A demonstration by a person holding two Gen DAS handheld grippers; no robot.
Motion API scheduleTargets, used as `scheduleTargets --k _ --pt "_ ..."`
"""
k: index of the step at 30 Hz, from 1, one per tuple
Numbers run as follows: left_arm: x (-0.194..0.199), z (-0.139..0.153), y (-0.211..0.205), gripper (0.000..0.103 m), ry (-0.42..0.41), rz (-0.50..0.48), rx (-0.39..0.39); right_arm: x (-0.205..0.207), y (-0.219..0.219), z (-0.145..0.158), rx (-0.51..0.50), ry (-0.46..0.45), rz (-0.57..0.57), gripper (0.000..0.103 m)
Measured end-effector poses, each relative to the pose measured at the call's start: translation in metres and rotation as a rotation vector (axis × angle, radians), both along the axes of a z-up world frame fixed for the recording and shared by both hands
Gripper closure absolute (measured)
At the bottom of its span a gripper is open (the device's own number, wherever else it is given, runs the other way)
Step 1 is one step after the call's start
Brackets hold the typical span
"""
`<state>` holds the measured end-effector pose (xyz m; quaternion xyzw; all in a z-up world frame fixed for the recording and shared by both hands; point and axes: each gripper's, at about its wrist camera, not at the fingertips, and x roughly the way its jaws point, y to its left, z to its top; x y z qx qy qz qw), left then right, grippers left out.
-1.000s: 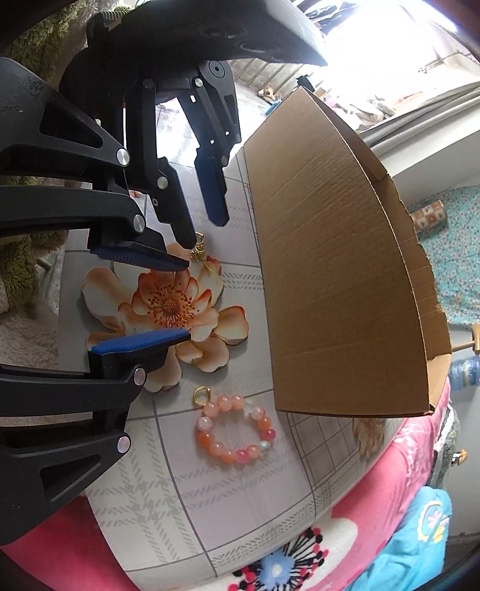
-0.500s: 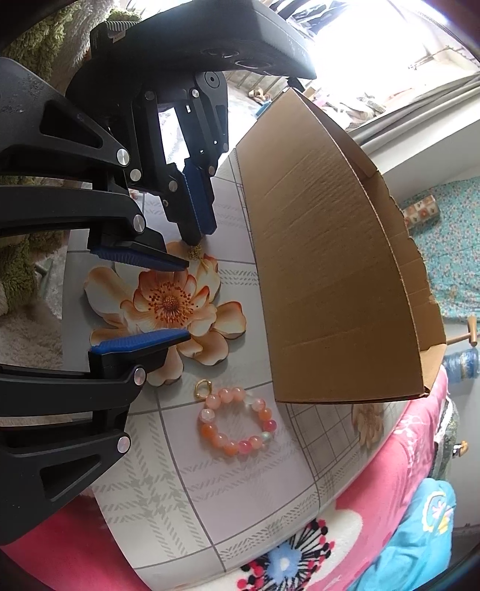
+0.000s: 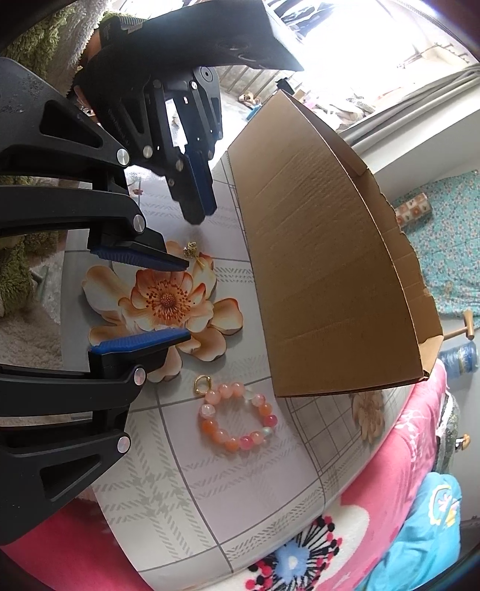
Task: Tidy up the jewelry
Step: 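Close the left tool on the small gold ring beside the printed flower, then close the right tool on the small gold charm while the left tool holds the ring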
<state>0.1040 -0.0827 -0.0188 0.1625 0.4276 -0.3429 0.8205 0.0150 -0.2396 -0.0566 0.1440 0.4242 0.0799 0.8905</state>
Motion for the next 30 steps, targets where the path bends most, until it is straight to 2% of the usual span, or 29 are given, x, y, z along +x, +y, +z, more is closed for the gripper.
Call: scheduleTargets --k 19,30 --pt "0.006 0.005 0.041 0.091 0.028 0.142 -0.059 0.005 0.018 0.003 -0.019 -0.019 0.05 0.07" --pt "0.008 0.001 0.051 0.091 0.03 0.157 -0.09 0.029 0.045 -0.006 -0.072 -0.009 0.113 0.07"
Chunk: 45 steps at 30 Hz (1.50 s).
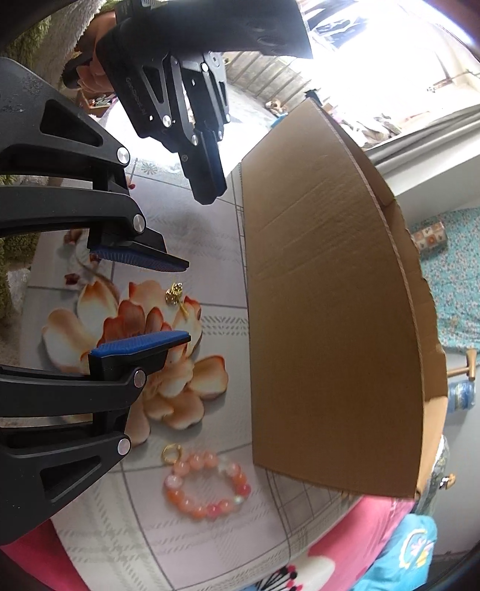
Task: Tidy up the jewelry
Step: 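Close the right tool on the small gold charm while the left tool holds the ring, then carry the ring and charm into the box and open both tools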
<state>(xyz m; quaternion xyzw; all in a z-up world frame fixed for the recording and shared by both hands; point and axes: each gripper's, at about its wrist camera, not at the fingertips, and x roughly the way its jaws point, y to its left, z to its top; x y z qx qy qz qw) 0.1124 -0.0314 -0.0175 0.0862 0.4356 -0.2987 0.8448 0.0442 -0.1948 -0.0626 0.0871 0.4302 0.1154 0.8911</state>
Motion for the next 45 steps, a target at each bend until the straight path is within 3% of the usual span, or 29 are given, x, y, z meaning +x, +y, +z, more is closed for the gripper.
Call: scheduleTargets --k 5,11,13,18,39,41,43,45 --pt "0.001 -0.001 0.003 0.091 -0.002 -0.004 -0.004 0.007 0.013 0.001 -0.077 -0.015 0.017 0.073" --pt "0.001 -0.001 0.003 0.091 -0.004 -0.005 -0.009 0.015 0.026 0.001 -0.183 -0.031 0.027 0.093" --pt "0.001 -0.001 0.003 0.091 -0.004 -0.005 -0.01 0.017 0.025 0.001 -0.182 -0.028 0.02 0.1" --pt "0.0 0.0 0.005 0.092 -0.01 -0.005 -0.016 0.017 0.013 0.003 -0.116 -0.018 0.007 0.103" --pt "-0.019 0.02 0.013 0.091 -0.075 0.002 -0.041 -0.022 -0.033 0.041 0.036 -0.105 -0.046 0.103" --pt "-0.021 0.019 0.013 0.091 -0.073 0.0 -0.04 -0.018 -0.029 0.036 0.03 -0.083 -0.035 0.097" --pt "-0.022 0.018 0.013 0.091 -0.068 -0.003 -0.037 -0.017 -0.026 0.029 -0.002 -0.057 -0.019 0.078" --pt "-0.023 0.018 0.012 0.091 -0.066 -0.005 -0.034 -0.015 -0.02 0.025 -0.037 -0.058 -0.01 0.078"
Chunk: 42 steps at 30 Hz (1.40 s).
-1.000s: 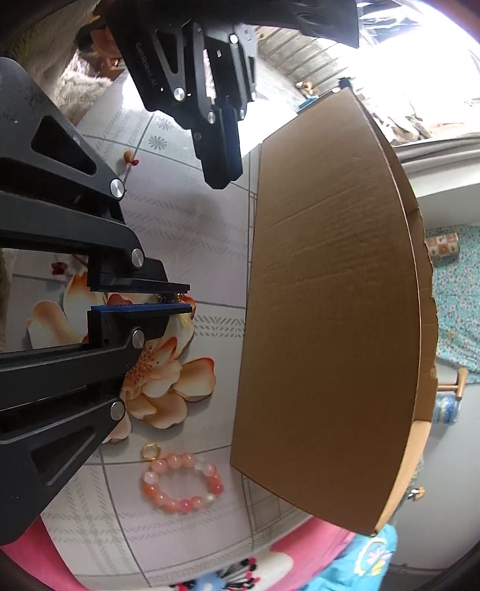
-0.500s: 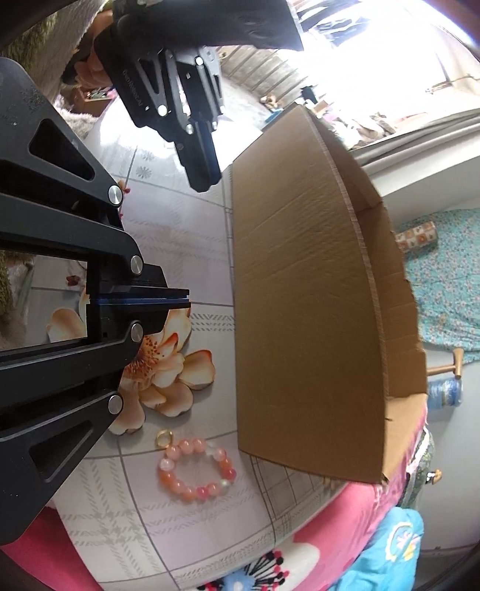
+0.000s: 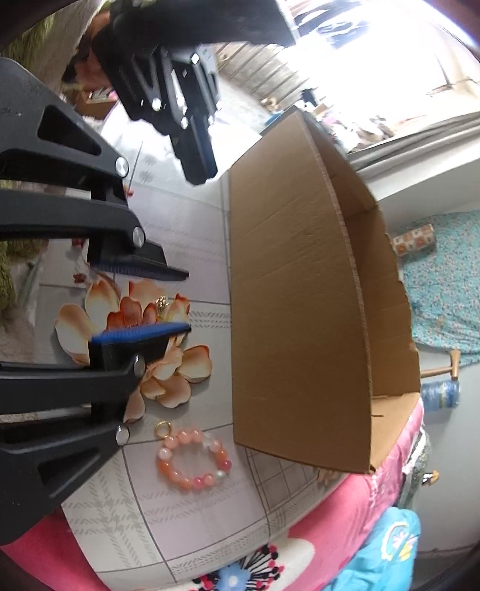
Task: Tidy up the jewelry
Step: 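Carry the ring and charm into the box and open both tools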
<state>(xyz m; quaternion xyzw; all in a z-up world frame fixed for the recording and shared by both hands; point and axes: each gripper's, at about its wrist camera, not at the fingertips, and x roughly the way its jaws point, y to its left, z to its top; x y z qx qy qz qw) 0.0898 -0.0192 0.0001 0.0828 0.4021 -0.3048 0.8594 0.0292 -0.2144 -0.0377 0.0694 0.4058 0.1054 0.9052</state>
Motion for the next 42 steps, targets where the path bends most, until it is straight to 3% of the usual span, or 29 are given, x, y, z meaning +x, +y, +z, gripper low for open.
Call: scheduleTargets --k 3,5,7,11,24,35,42 --pt "-0.001 0.0 0.0 0.091 0.001 0.001 0.003 0.006 0.007 -0.009 -0.046 0.013 0.013 0.079" --pt "-0.002 -0.001 0.001 0.091 0.001 0.002 0.002 0.009 0.012 -0.014 -0.082 0.021 0.022 0.084" --pt "-0.003 0.0 0.001 0.091 0.0 0.003 -0.001 0.011 0.017 -0.019 -0.13 0.026 0.032 0.096" --pt "-0.002 -0.001 0.0 0.091 0.005 0.003 0.0 0.01 0.024 -0.022 -0.197 0.006 0.039 0.101" --pt "-0.01 0.013 0.0 0.091 -0.035 -0.005 -0.004 0.003 -0.006 -0.005 -0.043 -0.029 -0.014 0.102" --pt "-0.017 0.07 0.008 0.091 -0.136 -0.043 -0.083 -0.015 -0.017 0.057 0.07 -0.182 0.002 0.102" --pt "-0.001 0.112 0.013 0.091 -0.195 -0.068 -0.16 0.007 -0.032 0.092 0.146 -0.264 0.023 0.102"
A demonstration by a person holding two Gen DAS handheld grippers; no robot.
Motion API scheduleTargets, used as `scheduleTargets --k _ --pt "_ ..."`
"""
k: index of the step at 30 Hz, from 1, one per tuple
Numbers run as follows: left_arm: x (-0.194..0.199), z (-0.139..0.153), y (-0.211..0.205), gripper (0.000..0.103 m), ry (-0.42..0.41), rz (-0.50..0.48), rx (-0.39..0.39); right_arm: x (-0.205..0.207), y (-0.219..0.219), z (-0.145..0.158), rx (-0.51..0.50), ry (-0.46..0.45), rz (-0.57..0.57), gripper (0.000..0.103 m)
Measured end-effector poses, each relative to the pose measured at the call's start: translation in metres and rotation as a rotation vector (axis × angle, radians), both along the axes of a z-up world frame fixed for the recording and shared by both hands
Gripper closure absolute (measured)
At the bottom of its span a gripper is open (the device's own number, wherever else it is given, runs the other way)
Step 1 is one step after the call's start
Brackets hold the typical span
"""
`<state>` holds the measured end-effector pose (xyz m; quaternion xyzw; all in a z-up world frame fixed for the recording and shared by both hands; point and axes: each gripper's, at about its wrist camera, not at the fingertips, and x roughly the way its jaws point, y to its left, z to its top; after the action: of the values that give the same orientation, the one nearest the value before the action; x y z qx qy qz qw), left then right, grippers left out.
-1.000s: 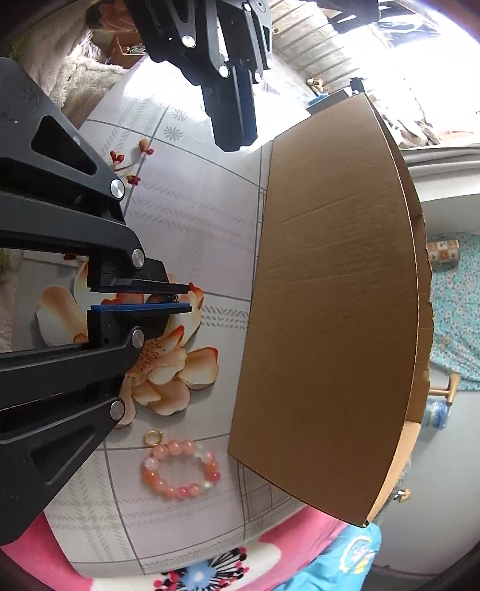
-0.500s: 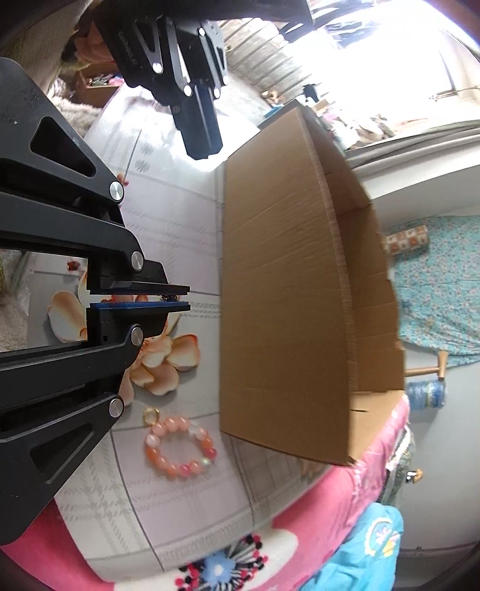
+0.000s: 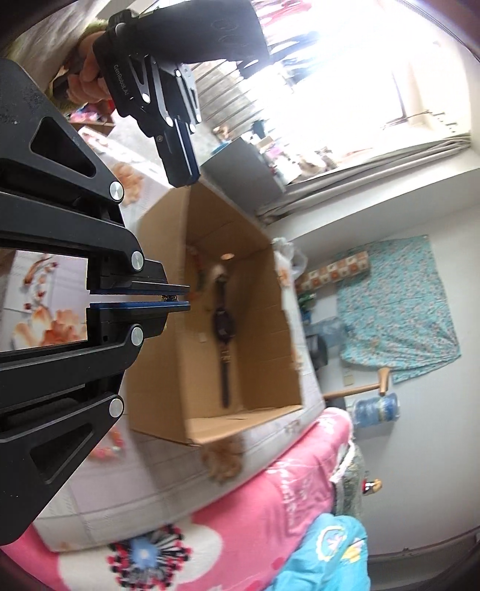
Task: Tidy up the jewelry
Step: 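Carry the ring and charm into the box and open both tools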
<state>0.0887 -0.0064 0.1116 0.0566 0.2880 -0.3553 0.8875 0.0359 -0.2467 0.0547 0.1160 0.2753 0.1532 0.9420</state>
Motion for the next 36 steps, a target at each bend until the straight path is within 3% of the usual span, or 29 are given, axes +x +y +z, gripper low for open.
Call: scheduleTargets --k 8,14,23,30,36 --pt "0.057 0.013 -0.006 0.091 0.067 0.011 -0.077 0.051 -0.024 0.017 0.084 0.012 0.022 0.102" --pt "0.11 -0.02 -0.027 0.091 0.23 -0.005 -0.082 0.093 -0.027 0.003 0.104 0.126 0.045 0.102" --pt "0.151 -0.068 -0.055 0.091 0.413 0.01 -0.034 0.128 -0.021 -0.013 0.011 0.224 0.042 0.095" --pt "0.159 -0.071 -0.055 0.066 0.427 0.032 -0.03 0.13 -0.03 -0.011 0.027 0.203 0.025 0.089" --pt "0.158 -0.061 -0.05 0.058 0.402 0.062 -0.038 0.12 -0.043 0.001 0.041 0.158 -0.007 0.08"
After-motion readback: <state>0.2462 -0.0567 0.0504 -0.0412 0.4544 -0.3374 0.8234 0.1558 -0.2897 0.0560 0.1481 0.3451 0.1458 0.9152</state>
